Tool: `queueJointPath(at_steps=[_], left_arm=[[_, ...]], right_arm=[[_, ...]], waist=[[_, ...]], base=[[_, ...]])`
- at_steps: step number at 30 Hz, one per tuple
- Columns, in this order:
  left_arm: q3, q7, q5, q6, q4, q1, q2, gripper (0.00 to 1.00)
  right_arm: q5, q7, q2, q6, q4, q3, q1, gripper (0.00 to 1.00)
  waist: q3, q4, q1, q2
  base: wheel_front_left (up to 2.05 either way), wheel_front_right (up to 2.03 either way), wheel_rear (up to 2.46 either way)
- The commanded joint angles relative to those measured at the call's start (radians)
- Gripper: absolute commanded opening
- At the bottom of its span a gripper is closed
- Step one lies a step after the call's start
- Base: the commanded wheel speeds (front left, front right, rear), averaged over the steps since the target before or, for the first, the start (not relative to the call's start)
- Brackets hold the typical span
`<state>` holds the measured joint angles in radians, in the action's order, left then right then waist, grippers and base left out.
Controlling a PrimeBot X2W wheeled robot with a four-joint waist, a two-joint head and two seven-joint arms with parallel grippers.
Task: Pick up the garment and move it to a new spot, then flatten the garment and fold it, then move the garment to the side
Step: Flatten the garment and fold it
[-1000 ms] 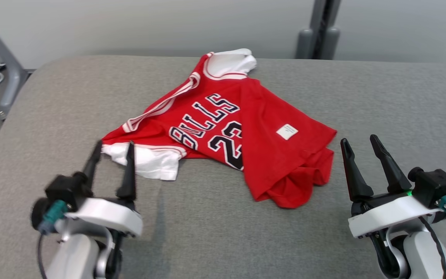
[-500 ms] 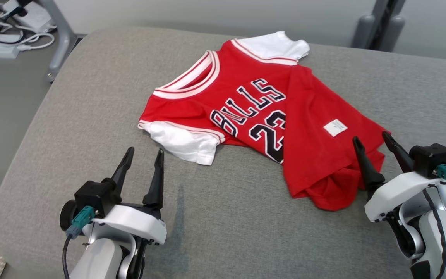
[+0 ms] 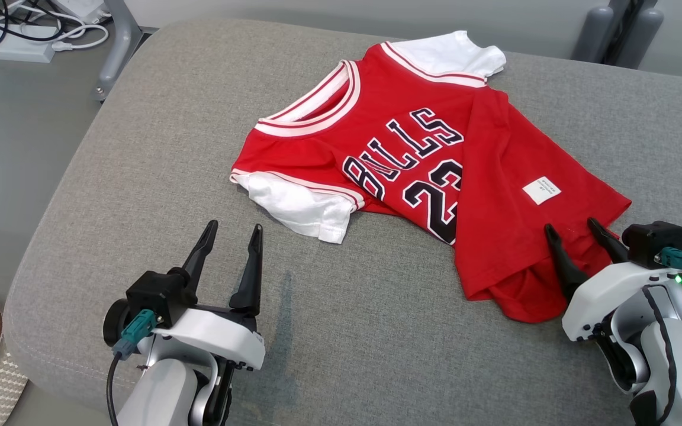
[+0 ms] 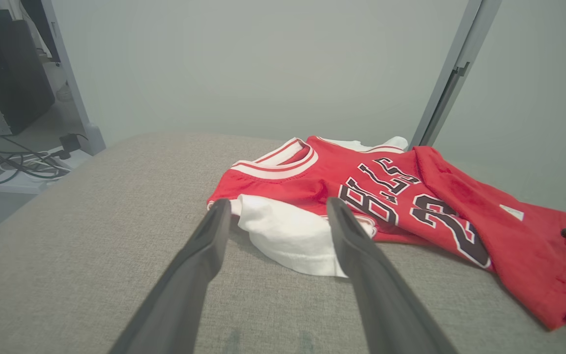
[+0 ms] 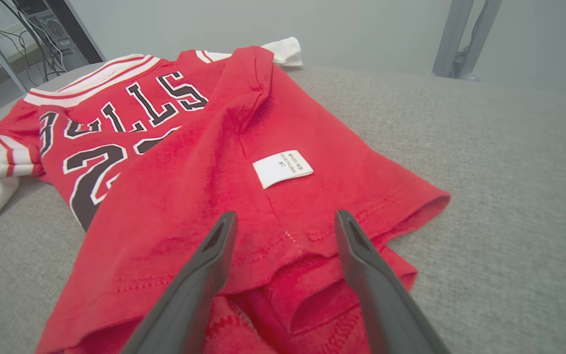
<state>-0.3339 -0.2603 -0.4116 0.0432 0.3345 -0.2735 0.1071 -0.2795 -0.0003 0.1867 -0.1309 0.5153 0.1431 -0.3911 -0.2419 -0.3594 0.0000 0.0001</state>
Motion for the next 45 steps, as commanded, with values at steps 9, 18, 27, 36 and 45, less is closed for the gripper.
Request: queueJointPath(at_steps=[9,18,27,36,45], left_arm=[[0.016,-0.006,0.023,-0.014,0.011,-0.012,-0.009,1.00],[0.024,-0.006,0.034,-0.019,0.032,-0.017,-0.015,1.00],[0.033,-0.006,0.037,-0.031,0.017,-0.008,-0.022,1.00],[0.020,-0.005,0.042,-0.044,0.016,-0.041,-0.036,1.00],[0.004,-0.005,0.040,-0.055,0.021,-0.077,-0.048,1.00]], right_arm=[[-0.008,0.008,0.002,0.000,0.073,0.008,-0.037,0.00],[-0.033,-0.047,0.016,0.000,0.054,0.021,-0.081,0.00],[-0.069,0.004,0.110,0.000,-0.051,-0.032,-0.199,0.00],[-0.114,0.148,0.263,0.000,0.059,-0.132,-0.403,0.00],[-0.050,0.055,0.333,0.000,0.279,-0.197,-0.584,0.00]], waist=[[-0.006,-0.001,0.0000,-0.0001],[0.008,0.011,0.0000,-0.0001],[0.001,0.007,0.0000,-0.0001],[-0.075,-0.042,0.0000,-0.0001],[-0.141,-0.094,0.0000,-0.0001]], base=[[0.00,0.00,0.00],[0.00,0.00,0.00],[0.00,0.00,0.00],[0.00,0.00,0.00],[0.00,0.00,0.00]])
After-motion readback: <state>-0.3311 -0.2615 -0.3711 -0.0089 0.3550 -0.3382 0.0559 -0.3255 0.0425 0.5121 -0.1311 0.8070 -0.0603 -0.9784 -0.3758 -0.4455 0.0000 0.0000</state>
